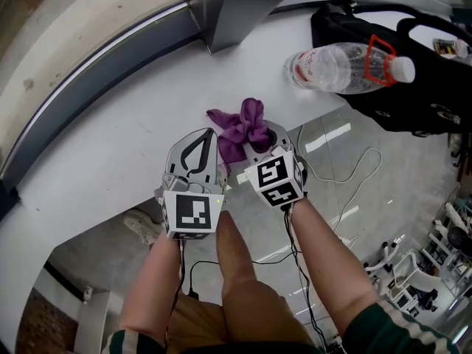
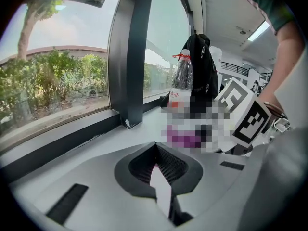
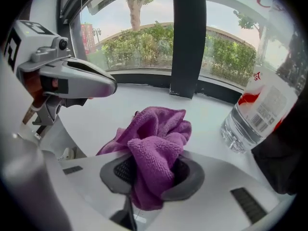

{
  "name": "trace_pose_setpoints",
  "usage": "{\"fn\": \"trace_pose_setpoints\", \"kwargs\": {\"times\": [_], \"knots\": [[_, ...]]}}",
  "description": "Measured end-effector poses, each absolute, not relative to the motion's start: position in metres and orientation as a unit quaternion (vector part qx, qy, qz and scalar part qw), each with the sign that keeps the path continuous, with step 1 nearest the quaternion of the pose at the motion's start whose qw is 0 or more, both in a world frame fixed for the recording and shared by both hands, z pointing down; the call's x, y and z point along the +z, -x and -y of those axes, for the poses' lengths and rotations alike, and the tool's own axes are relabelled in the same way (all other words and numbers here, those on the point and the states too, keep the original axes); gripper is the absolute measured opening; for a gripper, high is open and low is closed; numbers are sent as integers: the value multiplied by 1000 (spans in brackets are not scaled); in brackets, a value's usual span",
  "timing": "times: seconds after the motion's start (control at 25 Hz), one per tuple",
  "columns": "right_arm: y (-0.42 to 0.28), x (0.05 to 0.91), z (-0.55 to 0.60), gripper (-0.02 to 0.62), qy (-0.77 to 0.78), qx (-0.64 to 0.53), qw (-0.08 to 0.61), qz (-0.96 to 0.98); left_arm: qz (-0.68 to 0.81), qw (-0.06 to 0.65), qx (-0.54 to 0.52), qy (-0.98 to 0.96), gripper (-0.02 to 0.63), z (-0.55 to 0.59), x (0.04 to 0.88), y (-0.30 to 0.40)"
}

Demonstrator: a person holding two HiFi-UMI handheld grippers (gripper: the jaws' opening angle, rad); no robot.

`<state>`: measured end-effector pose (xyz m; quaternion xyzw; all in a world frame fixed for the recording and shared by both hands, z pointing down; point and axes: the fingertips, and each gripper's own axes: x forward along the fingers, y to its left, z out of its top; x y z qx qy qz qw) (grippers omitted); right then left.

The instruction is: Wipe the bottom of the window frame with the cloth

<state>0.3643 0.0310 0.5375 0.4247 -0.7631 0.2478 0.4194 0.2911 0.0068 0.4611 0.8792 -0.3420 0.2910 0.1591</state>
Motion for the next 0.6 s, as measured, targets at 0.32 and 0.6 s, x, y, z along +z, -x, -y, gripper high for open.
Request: {"fn": "trace_pose_setpoints", "kwargs": {"times": [0.32, 0.6], "knots": [[-355, 539, 22, 117, -448, 246, 396, 763, 357, 167, 284, -874, 8, 11, 462, -282], [-343, 539, 67, 117, -449, 236, 388, 769, 378, 163, 263, -873, 8, 37, 452, -272]]}}
